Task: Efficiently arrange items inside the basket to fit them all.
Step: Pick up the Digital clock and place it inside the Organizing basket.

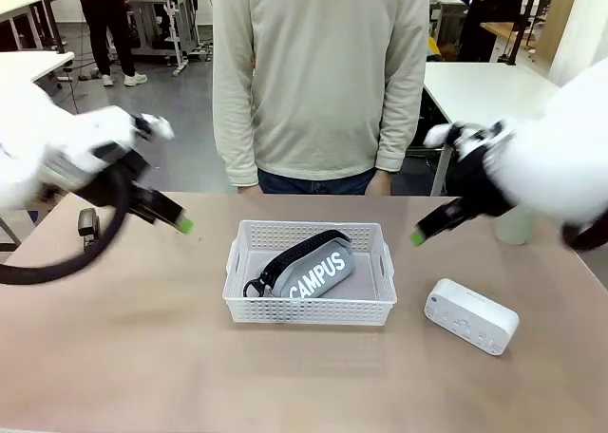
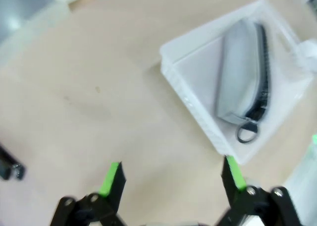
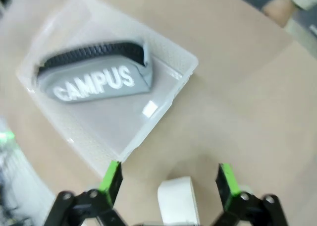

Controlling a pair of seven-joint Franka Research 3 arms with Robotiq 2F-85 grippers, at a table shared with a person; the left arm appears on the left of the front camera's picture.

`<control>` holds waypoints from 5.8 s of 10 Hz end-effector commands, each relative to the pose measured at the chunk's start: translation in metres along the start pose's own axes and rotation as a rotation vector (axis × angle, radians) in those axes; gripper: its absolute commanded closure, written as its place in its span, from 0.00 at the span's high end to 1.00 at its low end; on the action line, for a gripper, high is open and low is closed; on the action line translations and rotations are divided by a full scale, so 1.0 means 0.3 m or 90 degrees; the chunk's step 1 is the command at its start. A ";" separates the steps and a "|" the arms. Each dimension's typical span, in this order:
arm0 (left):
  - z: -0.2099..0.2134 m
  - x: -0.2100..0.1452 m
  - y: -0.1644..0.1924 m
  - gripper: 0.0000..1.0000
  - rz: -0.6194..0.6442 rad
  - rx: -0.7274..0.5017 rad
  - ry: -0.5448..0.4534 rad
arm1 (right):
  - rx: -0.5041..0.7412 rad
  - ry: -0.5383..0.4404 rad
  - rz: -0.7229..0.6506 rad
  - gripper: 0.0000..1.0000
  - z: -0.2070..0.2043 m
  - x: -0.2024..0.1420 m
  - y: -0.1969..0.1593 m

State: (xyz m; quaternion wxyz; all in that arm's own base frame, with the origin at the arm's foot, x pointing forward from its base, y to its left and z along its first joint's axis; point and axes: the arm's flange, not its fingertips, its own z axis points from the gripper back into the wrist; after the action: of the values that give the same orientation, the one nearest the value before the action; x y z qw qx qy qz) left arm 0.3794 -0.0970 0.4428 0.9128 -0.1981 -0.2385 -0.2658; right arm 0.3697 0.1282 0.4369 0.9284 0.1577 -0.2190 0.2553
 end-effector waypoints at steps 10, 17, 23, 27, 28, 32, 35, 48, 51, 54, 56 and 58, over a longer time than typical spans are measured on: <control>0.700 -0.930 0.429 1.00 0.538 -0.215 -0.550 | 0.316 -0.435 -0.807 1.00 0.749 -0.913 -0.820; 0.893 -0.984 0.608 1.00 0.565 -0.207 -0.540 | 0.275 -0.395 -0.806 1.00 0.825 -0.932 -0.803; 0.893 -0.984 0.608 1.00 0.565 -0.207 -0.540 | 0.254 -0.367 -0.803 1.00 0.823 -0.913 -0.780; 0.893 -0.984 0.608 1.00 0.565 -0.207 -0.540 | 0.266 -0.365 -0.815 1.00 0.819 -0.913 -0.791; 0.893 -0.984 0.608 1.00 0.565 -0.207 -0.540 | 0.266 -0.365 -0.815 1.00 0.819 -0.913 -0.791; 0.893 -0.984 0.608 1.00 0.565 -0.207 -0.540 | 0.258 -0.203 -0.619 1.00 0.663 -0.675 -0.524; 0.893 -0.984 0.608 1.00 0.565 -0.207 -0.540 | 0.120 0.118 -0.266 1.00 0.305 -0.486 -0.044; 0.893 -0.984 0.608 1.00 0.565 -0.207 -0.540 | -0.030 0.206 -0.085 1.00 -0.045 -0.300 0.007; 0.893 -0.984 0.608 1.00 0.565 -0.207 -0.540 | -0.148 0.161 -0.233 1.00 -0.149 -0.311 -0.050; 0.893 -0.984 0.608 1.00 0.565 -0.207 -0.540 | -0.135 0.175 -0.244 1.00 -0.175 -0.330 -0.068; 0.893 -0.984 0.608 1.00 0.565 -0.207 -0.540 | -0.130 0.184 -0.242 1.00 -0.173 -0.332 -0.070; 0.893 -0.984 0.608 1.00 0.565 -0.207 -0.540 | -0.112 0.190 -0.240 1.00 -0.169 -0.333 -0.067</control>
State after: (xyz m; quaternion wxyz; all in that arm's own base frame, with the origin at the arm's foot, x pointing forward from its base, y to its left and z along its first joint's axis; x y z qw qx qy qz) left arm 0.1762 0.2907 0.4567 0.7247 -0.5025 -0.4184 0.2172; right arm 0.3603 0.1091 0.3544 0.9938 0.0582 -0.0618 0.0721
